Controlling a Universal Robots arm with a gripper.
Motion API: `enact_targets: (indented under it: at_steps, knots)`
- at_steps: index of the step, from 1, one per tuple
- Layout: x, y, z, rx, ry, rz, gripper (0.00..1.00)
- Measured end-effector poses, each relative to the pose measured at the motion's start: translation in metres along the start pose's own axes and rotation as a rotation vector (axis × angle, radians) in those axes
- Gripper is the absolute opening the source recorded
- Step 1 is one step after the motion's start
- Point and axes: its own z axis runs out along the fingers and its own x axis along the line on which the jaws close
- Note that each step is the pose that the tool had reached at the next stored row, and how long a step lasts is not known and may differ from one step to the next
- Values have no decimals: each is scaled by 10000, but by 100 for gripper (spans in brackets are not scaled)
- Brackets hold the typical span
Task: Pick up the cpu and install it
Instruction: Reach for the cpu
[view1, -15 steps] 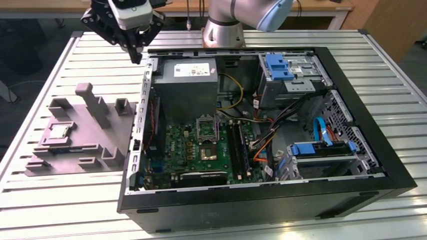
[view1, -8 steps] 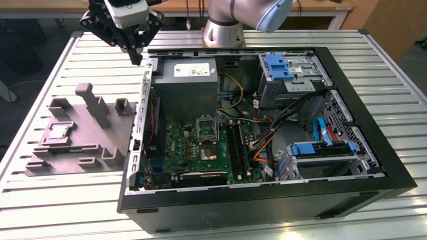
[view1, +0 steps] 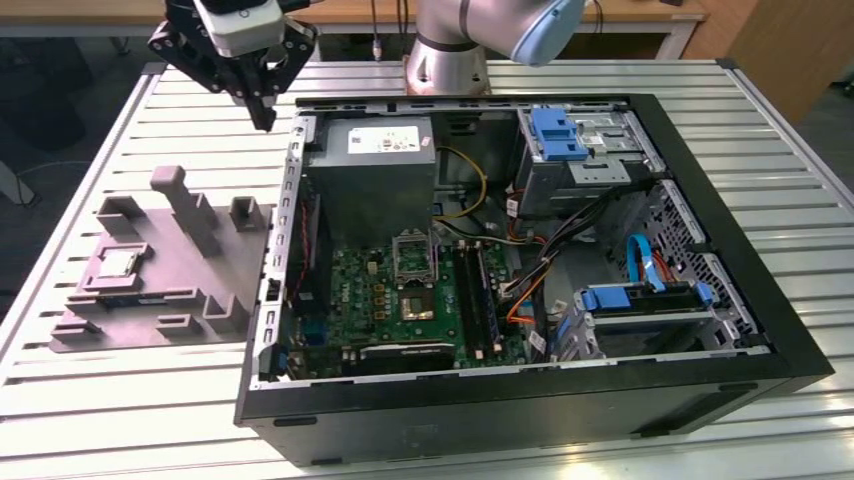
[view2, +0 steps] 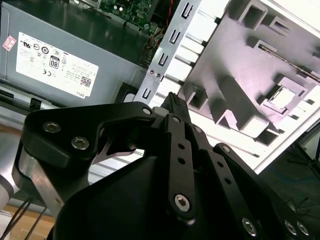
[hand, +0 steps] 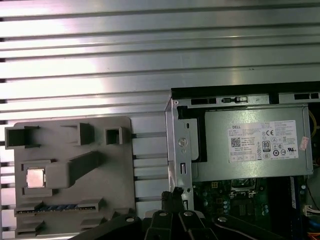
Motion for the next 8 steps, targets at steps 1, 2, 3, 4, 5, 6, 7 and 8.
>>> enact_targets:
  at_steps: [1, 2, 3, 4, 5, 6, 7, 8]
  knots:
    - [1, 0, -1, 1, 1, 1, 11]
    - [2, 0, 0, 0, 0, 2, 11]
    - [2, 0, 0, 0, 0, 1, 11]
    - [4, 0, 0, 0, 0, 2, 11]
    - [8, -1, 0, -1, -1, 3, 11]
    - [13, -1, 0, 0, 0, 3, 11]
    - [19, -2, 0, 0, -1, 2, 11]
    - [25, -2, 0, 0, 0, 2, 11]
